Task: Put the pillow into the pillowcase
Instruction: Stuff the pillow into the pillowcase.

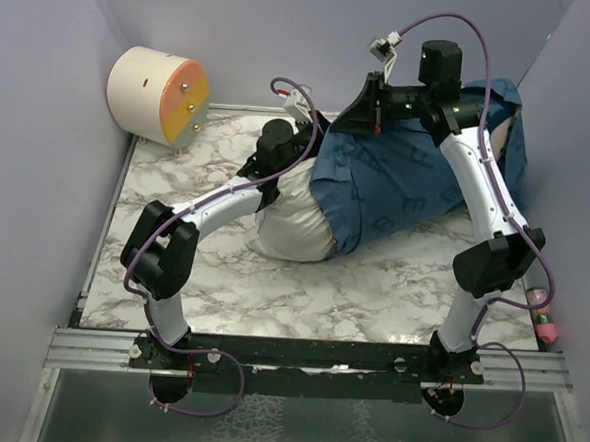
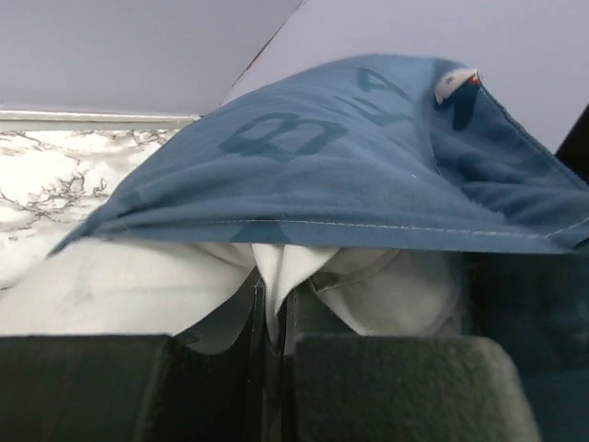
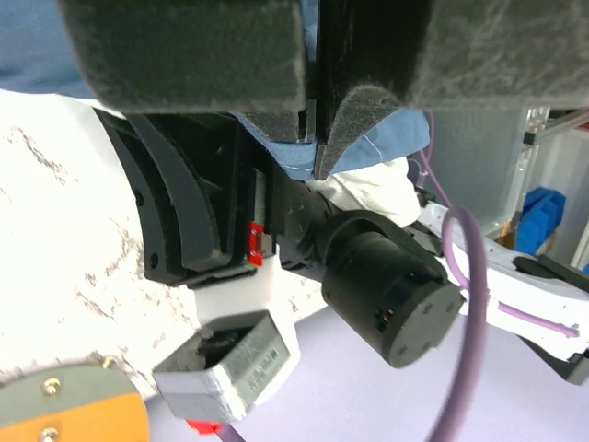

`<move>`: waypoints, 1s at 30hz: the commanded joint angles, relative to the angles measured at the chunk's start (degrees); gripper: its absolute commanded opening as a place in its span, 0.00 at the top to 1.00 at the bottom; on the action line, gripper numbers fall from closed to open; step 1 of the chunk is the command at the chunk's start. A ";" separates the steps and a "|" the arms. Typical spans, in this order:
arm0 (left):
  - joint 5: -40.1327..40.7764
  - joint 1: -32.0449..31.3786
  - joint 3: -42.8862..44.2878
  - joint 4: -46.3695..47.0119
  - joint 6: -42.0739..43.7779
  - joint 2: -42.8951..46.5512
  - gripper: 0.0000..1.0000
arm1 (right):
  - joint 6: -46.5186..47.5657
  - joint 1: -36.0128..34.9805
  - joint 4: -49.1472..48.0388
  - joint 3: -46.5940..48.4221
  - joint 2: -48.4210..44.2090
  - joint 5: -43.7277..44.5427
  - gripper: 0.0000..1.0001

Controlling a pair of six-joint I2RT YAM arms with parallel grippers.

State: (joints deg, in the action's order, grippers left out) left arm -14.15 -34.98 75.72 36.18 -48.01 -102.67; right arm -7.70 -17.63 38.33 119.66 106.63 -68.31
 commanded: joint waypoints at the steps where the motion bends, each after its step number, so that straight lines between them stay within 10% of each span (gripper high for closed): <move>1: -4.78 -4.47 1.25 3.08 -7.64 3.34 1.00 | -6.34 -5.49 -16.97 4.39 -0.56 -4.95 0.99; 10: 2.88 0.64 -12.55 8.65 -11.26 2.31 1.00 | 8.96 -10.15 -3.16 -9.24 -0.57 -3.10 0.99; 13: 0.49 3.36 -13.21 7.55 -9.72 -0.66 0.99 | 14.99 -10.02 2.77 -10.41 -0.74 -1.49 0.85; 23: 1.50 16.88 -9.61 -20.16 11.09 7.08 0.20 | 26.44 -3.91 5.29 -20.01 -16.07 0.22 0.13; 30: 4.76 27.29 -10.90 -35.07 24.70 18.55 0.14 | 24.96 -4.03 -6.09 -35.63 -28.48 10.89 0.03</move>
State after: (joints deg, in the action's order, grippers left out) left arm -13.52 -11.99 65.49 13.80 -35.62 -91.74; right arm 16.40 -21.04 40.07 91.31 82.30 -65.12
